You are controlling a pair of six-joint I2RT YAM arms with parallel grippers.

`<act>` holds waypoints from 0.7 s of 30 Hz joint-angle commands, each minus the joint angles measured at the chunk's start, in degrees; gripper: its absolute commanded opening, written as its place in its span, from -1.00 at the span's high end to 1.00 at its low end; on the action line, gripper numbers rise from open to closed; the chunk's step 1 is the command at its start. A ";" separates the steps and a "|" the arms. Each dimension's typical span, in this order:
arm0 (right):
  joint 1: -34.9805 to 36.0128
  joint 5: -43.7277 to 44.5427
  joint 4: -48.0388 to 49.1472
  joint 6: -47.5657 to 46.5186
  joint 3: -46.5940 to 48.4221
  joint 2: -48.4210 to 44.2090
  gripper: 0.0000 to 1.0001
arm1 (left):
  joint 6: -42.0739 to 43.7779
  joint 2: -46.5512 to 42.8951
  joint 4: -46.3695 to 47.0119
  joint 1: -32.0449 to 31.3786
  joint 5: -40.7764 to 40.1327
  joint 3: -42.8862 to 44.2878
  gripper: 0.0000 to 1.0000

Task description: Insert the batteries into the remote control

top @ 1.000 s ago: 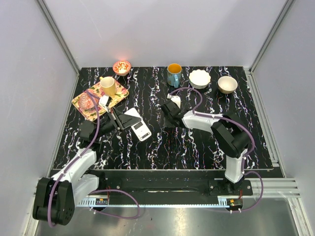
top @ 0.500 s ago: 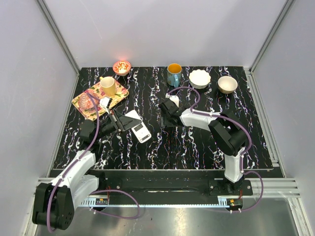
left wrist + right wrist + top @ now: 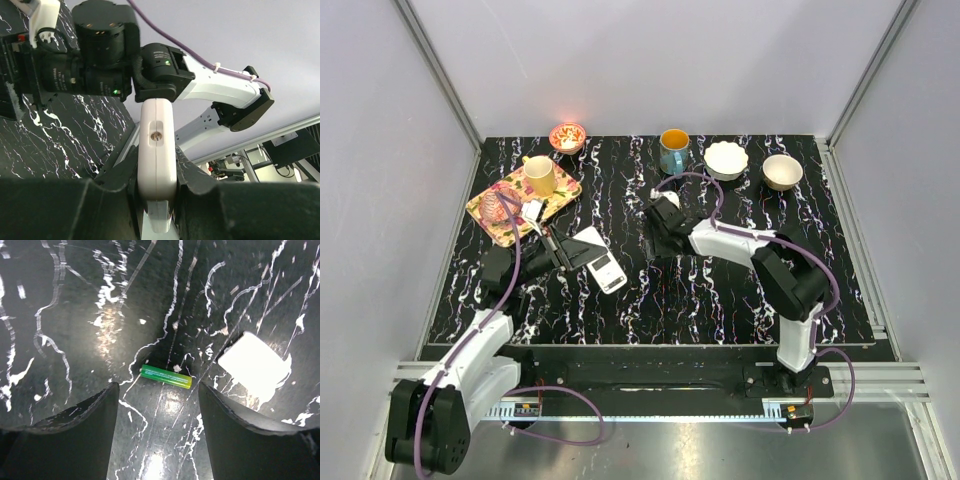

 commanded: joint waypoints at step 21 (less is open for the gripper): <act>-0.44 -9.58 10.52 -33.90 -3.81 -3.36 -0.21 | 1.11 -4.60 4.14 -1.41 2.44 -4.63 1.00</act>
